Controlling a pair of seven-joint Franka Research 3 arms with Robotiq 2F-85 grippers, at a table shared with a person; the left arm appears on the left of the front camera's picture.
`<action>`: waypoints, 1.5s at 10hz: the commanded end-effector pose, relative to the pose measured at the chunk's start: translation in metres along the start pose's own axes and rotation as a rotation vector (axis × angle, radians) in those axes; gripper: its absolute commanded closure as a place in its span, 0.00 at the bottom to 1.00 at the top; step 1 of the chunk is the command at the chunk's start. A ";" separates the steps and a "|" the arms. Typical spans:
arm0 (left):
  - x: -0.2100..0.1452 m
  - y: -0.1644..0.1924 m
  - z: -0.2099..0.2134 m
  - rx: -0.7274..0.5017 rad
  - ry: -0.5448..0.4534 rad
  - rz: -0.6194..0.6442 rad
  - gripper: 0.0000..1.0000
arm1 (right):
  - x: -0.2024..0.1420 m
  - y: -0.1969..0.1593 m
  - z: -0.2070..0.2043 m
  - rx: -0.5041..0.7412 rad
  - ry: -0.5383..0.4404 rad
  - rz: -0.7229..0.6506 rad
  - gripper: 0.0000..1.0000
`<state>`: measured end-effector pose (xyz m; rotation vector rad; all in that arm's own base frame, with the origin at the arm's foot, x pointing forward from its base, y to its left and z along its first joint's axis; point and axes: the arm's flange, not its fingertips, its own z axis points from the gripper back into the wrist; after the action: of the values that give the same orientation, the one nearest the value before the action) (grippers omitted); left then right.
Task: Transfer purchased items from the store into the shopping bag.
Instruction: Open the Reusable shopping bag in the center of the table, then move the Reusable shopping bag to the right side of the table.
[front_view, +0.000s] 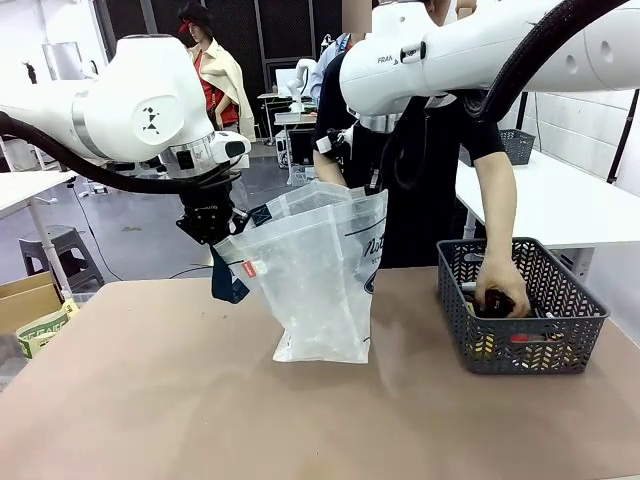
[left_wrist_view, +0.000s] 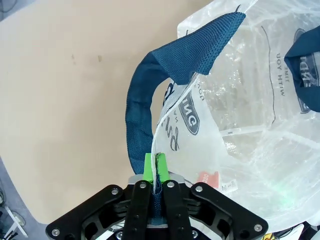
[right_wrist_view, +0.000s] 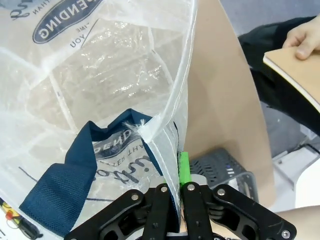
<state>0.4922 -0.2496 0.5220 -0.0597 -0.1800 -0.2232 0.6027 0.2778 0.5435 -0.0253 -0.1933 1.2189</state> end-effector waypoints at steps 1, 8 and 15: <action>0.000 0.001 0.002 -0.005 -0.001 0.010 1.00 | -0.001 -0.001 0.001 -0.003 -0.001 -0.007 1.00; 0.000 0.001 0.002 -0.005 -0.001 0.010 1.00 | -0.001 -0.001 0.001 -0.003 -0.001 -0.007 1.00; 0.000 0.001 0.002 -0.005 -0.001 0.010 1.00 | -0.001 -0.001 0.001 -0.003 -0.001 -0.007 1.00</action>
<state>0.4922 -0.2497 0.5220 -0.0598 -0.1800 -0.2233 0.6029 0.2780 0.5452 -0.0257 -0.1969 1.2185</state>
